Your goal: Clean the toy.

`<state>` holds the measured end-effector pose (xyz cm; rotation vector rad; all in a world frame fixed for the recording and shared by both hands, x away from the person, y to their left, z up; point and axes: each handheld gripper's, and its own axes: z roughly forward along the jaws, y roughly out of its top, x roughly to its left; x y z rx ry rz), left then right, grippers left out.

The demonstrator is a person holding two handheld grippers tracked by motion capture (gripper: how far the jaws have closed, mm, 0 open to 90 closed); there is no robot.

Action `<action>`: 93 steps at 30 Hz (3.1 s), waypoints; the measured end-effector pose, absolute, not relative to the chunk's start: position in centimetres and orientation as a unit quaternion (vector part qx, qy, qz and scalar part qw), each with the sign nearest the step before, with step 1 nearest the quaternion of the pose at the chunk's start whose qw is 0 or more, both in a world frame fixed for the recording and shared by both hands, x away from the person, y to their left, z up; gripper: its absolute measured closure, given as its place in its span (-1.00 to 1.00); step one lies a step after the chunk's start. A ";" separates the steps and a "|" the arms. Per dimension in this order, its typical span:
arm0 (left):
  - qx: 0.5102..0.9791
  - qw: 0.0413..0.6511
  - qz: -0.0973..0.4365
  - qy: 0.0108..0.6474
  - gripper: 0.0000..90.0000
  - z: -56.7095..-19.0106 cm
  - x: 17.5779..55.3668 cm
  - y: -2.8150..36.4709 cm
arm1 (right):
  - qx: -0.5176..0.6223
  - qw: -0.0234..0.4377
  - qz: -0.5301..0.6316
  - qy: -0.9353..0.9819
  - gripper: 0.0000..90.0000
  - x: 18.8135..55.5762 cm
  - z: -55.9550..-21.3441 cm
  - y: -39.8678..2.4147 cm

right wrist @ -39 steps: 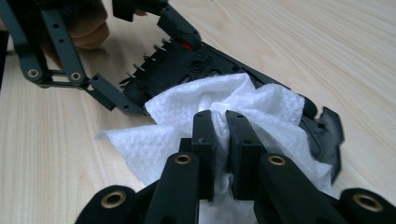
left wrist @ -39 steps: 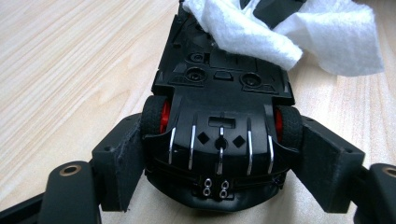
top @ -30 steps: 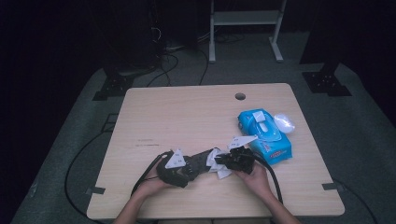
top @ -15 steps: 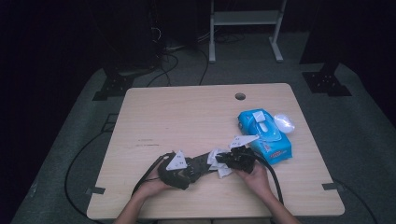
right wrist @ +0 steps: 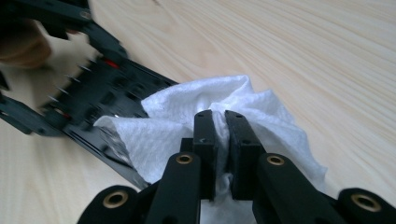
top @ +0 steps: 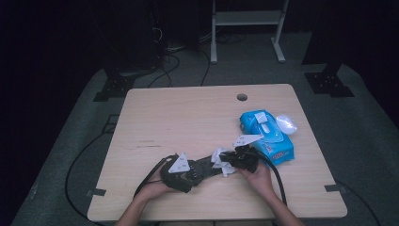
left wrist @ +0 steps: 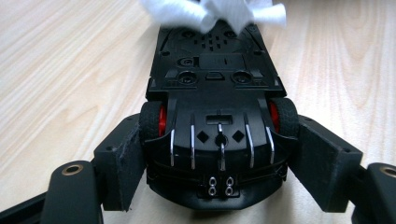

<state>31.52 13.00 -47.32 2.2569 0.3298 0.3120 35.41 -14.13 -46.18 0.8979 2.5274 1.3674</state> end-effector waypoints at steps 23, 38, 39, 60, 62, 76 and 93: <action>0.893 0.410 0.131 0.132 -0.45 -47.2 31.5 12.5 | 0.244 0.035 0.469 0.848 0.84 33.7 -45.6 -9.8; 0.890 0.418 0.126 0.132 -0.45 -47.1 31.8 12.7 | 0.292 0.087 0.440 0.845 0.85 35.1 -45.9 -13.5; 0.890 0.418 0.126 0.132 -0.45 -47.2 31.8 12.7 | 0.295 0.085 0.438 0.845 0.85 35.2 -46.0 -13.8; 0.894 0.405 0.127 0.146 -0.46 -47.4 32.1 13.1 | 0.263 0.029 0.438 0.859 0.85 34.4 -44.9 -13.5; 0.890 0.411 0.124 0.155 -0.47 -47.3 32.2 13.1 | 0.254 0.019 0.433 0.865 0.85 34.0 -44.8 -13.1; 0.866 0.451 0.050 0.211 -0.64 -47.1 33.5 13.8 | 0.240 0.013 0.427 0.872 0.85 33.8 -45.7 -14.0; 0.851 0.469 0.016 0.235 -0.64 -46.7 34.3 14.3 | 0.225 0.007 0.436 0.871 0.87 33.5 -46.2 -14.4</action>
